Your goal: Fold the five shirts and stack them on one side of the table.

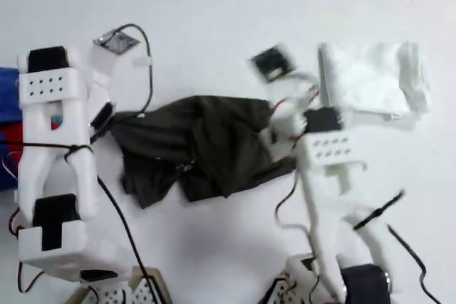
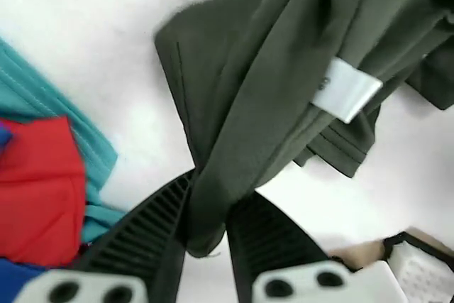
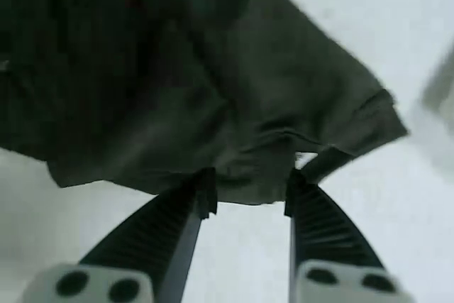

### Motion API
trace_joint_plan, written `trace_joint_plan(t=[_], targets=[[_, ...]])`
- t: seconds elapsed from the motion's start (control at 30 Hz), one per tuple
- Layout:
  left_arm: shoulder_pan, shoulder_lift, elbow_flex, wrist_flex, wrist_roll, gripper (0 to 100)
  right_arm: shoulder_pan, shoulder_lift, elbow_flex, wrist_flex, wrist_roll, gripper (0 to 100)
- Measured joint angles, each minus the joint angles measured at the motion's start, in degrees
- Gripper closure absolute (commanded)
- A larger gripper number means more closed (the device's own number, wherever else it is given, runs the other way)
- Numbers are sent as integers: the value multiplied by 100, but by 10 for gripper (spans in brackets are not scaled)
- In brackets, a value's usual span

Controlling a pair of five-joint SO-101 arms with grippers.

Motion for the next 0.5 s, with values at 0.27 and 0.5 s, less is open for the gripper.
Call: trace_joint_plan(t=[0.27, 0.5], targets=[[-18, 0, 782, -791, 0, 974, -1495, -132, 1292, -352, 316, 833], [-18, 0, 941, -1099, 0, 974, -2031, -141, 1415, -369, 343, 831]])
